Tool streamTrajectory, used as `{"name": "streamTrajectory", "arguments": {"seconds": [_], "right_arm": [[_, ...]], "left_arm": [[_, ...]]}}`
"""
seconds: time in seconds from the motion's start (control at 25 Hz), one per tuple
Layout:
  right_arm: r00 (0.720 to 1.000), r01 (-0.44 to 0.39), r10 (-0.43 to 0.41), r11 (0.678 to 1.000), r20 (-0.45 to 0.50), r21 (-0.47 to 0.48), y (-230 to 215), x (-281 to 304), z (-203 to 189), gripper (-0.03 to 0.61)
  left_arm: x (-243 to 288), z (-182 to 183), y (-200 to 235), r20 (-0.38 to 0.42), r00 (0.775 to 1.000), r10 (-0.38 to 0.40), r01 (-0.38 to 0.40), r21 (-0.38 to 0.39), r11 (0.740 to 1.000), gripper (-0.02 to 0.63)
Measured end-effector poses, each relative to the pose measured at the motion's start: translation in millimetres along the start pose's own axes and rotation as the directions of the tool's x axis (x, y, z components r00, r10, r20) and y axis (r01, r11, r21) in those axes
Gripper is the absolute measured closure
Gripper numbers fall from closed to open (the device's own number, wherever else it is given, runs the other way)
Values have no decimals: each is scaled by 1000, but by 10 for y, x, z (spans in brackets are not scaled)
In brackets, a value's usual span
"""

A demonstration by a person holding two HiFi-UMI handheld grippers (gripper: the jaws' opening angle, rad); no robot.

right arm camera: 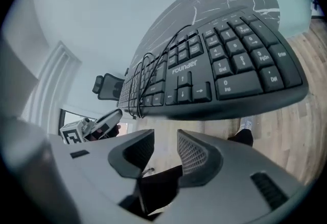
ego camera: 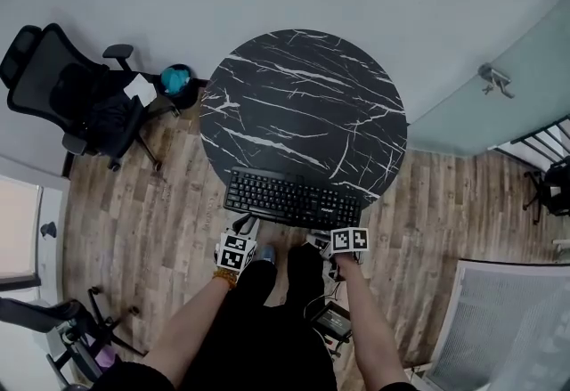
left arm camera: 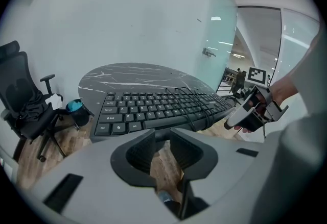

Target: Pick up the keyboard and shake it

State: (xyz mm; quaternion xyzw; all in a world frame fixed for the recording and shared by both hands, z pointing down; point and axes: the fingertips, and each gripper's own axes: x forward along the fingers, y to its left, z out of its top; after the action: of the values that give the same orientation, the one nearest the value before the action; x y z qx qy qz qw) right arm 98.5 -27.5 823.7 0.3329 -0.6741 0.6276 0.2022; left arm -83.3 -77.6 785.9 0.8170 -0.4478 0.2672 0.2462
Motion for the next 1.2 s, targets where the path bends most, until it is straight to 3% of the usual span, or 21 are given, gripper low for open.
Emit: {"name": "streamTrajectory", "arguments": {"seconds": [0.08, 0.16, 0.24, 0.32, 0.4, 0.52, 0.6, 0.76, 0.88, 1.0, 1.2], "right_arm": [[998, -57, 57, 998, 21, 11, 176, -72, 8, 431], [991, -87, 90, 996, 102, -36, 413, -222, 167, 433], [971, -39, 70, 990, 228, -136, 611, -424, 406, 445], [928, 76, 22, 967, 373, -245, 798, -665, 652, 449], [852, 234, -23, 911, 523, -341, 1033, -955, 892, 449], [710, 461, -32, 776, 704, -430, 1482, -1394, 1130, 451], [627, 559, -13, 704, 779, -438, 1779, -1640, 1165, 451], [482, 654, 44, 647, 875, -393, 2285, -1973, 1119, 449], [385, 693, 58, 641, 921, -331, 2433, -2188, 890, 464], [360, 698, 94, 633, 928, -335, 2563, -2278, 655, 491], [364, 698, 153, 608, 919, -378, 2728, -2387, 224, 511]], "left_arm": [[-52, 87, -34, 26, 1000, -1, 1, 14, 1000, 526], [-119, 300, -88, 84, 996, -5, 2, 33, 999, 526], [-201, 602, -156, 158, 987, -11, 2, 53, 999, 526], [-323, 950, -233, 238, 971, -14, -2, 68, 998, 526], [-469, 1296, -326, 315, 949, -18, -9, 82, 997, 526], [-679, 1737, -485, 403, 915, -28, -21, 117, 993, 526], [-821, 1975, -596, 454, 890, -37, -37, 153, 988, 526], [-1099, 2329, -805, 548, 835, -49, -106, 248, 963, 526], [-1296, 2311, -1014, 576, 816, -47, -130, 262, 956, 535], [-1512, 2274, -1187, 598, 801, -35, -151, 258, 954, 548], [-1848, 2042, -1481, 623, 782, -3, -184, 236, 954, 580]]}}
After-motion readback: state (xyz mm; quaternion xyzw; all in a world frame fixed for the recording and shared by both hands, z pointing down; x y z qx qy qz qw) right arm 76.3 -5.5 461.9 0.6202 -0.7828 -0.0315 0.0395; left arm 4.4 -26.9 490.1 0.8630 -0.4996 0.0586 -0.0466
